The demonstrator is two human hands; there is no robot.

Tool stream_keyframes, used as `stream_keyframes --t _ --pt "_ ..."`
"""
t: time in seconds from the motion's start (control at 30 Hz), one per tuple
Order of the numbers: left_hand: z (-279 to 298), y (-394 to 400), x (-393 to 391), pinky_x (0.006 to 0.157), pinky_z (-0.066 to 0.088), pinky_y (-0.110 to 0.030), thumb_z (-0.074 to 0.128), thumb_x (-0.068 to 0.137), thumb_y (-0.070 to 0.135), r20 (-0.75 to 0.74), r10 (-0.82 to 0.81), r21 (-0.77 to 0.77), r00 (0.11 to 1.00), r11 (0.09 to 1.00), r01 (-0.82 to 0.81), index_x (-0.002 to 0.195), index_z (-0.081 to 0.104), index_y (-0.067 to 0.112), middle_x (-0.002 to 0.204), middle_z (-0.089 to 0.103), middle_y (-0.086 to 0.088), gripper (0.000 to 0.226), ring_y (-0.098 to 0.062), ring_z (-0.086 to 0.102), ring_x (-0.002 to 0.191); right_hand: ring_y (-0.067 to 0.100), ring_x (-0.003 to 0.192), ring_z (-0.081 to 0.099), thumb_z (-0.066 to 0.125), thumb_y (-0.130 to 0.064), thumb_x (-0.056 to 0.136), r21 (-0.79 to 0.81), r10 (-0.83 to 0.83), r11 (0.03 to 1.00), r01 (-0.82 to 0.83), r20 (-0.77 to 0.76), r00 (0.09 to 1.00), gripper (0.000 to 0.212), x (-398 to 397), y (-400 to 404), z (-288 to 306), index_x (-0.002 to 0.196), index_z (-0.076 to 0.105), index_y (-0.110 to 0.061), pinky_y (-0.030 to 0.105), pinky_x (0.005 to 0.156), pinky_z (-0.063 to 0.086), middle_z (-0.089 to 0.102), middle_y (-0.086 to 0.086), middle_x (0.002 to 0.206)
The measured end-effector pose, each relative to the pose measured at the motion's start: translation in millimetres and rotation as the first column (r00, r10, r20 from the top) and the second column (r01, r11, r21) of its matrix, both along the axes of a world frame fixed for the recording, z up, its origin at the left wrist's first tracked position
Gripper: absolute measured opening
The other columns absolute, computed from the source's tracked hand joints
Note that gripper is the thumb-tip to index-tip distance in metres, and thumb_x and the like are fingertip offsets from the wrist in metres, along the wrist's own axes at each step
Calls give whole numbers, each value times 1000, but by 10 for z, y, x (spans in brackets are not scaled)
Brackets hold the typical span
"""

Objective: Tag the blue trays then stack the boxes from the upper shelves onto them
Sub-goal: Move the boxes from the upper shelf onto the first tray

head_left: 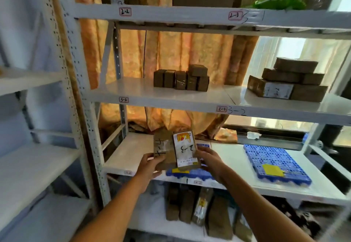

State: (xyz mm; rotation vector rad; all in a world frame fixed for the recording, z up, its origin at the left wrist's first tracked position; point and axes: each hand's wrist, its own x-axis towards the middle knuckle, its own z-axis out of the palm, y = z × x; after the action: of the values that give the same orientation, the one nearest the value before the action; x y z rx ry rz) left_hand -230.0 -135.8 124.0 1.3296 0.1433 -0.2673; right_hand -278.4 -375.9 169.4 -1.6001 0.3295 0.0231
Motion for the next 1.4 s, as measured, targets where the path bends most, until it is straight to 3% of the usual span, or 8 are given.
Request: stream_keyframes --t 0.2,0.33,0.6,0.77,0.87,1.0,1.1,1.4 --pt "-651 -36 551 81 60 -42 89 74 27 -54 55 186 997 981 -44 124 47 21 116 66 -7 65 -26 67 99 21 81 71 87 -20 80 -76 -87 994 78 -134 987 52 626 -38 -698 126 63 -18 19 45 51 71 15 118" --pt "-876 -296 1344 67 53 -26 90 70 31 39 91 380 995 919 -99 127 44 22 112 63 0 73 -13 64 88 18 88 72 89 -27 78 -162 -160 977 138 -133 978 53 1409 -106 -1042 123 62 -19 25 59 56 70 5 111" --pt "-1142 -911 2870 77 56 -42 81 73 47 153 11 728 988 675 -121 122 50 22 119 52 -5 63 -31 65 96 5 71 68 82 -39 76 -391 -352 877 280 -125 927 55 2889 -266 -1388 123 57 -28 26 62 52 68 -9 100" --pt "-1443 -1162 3208 82 55 -48 75 78 52 141 -69 811 988 580 -75 136 43 18 132 47 -10 75 -37 59 110 26 102 70 73 -50 75 -565 -321 802 193 -136 937 62 3306 -239 -1689 129 56 -25 44 85 59 70 1 118" --pt "-1544 -1266 3297 93 50 -48 67 85 59 48 -103 805 993 593 23 146 38 15 142 42 -14 80 -40 53 123 30 113 65 71 -54 78 -597 -257 790 139 -117 959 63 3469 -217 -1739 132 55 -25 45 88 56 63 2 126" --pt "-1469 -1270 3308 103 45 -49 43 102 43 -4 -107 684 994 725 81 147 46 15 143 52 -19 53 -40 54 124 26 93 67 60 -40 90 -529 -265 833 161 -128 956 35 3503 -195 -1721 121 59 -24 43 81 58 70 3 115" --pt "-1429 -1238 3279 100 49 -49 45 101 34 -12 -135 621 991 776 113 140 54 16 136 61 -13 44 -34 60 118 23 90 67 60 -35 92 -503 -267 848 166 -136 954 39 3488 -215 -1758 129 60 -21 38 77 57 71 2 116" --pt "-1477 -1172 3327 105 46 -42 47 102 40 -13 -203 625 979 763 167 148 46 16 145 55 -9 51 -30 55 127 22 91 69 53 -19 99 -450 -234 882 140 -160 959 43 3485 -235 -1730 141 59 -16 41 81 60 72 5 116"
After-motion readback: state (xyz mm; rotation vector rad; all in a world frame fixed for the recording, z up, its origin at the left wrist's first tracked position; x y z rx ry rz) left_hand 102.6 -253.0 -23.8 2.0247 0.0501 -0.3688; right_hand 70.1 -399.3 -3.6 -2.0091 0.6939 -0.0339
